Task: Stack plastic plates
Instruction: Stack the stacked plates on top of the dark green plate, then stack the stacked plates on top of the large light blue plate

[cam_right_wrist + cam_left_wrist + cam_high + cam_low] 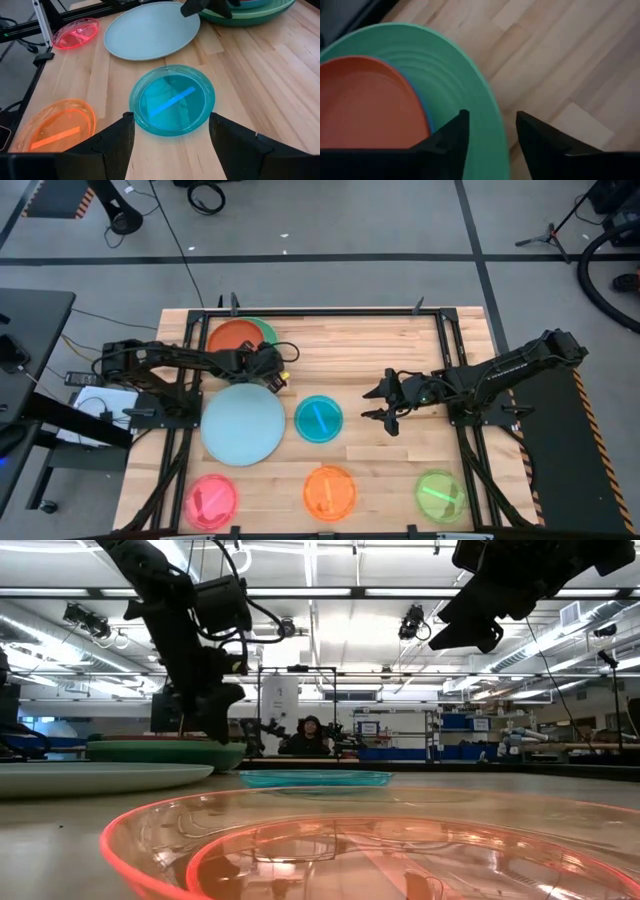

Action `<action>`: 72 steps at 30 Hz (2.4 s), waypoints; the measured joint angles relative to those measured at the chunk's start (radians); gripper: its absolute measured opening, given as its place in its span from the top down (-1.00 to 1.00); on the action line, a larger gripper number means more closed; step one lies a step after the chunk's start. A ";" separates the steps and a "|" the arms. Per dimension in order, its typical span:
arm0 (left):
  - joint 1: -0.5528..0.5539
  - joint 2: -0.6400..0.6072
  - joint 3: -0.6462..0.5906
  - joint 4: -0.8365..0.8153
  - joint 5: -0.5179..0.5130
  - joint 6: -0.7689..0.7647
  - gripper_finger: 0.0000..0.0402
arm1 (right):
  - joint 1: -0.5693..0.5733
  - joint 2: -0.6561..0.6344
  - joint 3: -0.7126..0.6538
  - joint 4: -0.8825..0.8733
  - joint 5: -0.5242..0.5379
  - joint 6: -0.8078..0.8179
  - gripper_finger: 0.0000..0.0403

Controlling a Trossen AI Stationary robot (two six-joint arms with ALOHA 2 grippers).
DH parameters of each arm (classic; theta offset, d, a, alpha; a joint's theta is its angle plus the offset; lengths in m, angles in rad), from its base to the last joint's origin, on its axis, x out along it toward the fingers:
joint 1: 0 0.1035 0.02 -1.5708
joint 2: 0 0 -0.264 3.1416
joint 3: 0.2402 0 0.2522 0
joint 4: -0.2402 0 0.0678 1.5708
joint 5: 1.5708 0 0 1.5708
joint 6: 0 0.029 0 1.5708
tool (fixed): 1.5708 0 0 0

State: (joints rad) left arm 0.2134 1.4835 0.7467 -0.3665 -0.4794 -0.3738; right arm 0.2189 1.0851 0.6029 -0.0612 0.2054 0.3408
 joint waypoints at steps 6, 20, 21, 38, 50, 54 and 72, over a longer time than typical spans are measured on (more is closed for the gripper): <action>0.003 0.006 0.000 -0.001 0.015 -0.008 0.00 | 0.000 0.000 0.000 -0.001 0.000 0.001 -0.29; 0.061 0.104 0.000 0.016 0.054 -0.041 0.03 | -0.001 0.000 0.000 -0.006 0.000 0.007 -0.29; 0.061 0.114 0.000 0.022 0.055 -0.042 0.03 | -0.004 0.000 0.000 -0.006 0.000 0.006 -0.29; 0.042 0.119 0.002 -0.001 -0.006 -0.029 0.78 | -0.047 0.000 0.000 -0.006 -0.020 -0.003 -0.29; -0.292 -0.006 0.249 -0.443 -0.043 -0.058 0.82 | 0.011 0.000 0.000 0.016 0.214 0.052 -0.29; -0.511 -0.019 0.250 -0.545 -0.044 -0.203 0.82 | 0.108 0.017 0.000 0.071 0.252 0.105 -0.28; -1.211 -0.011 0.240 -0.531 -0.187 -0.562 0.82 | 0.321 0.544 0.426 0.139 0.478 0.075 -0.27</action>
State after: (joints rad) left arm -0.9972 1.4727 0.9868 -0.8973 -0.6659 -0.9359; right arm 0.5394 1.6295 1.0293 0.0783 0.6839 0.4161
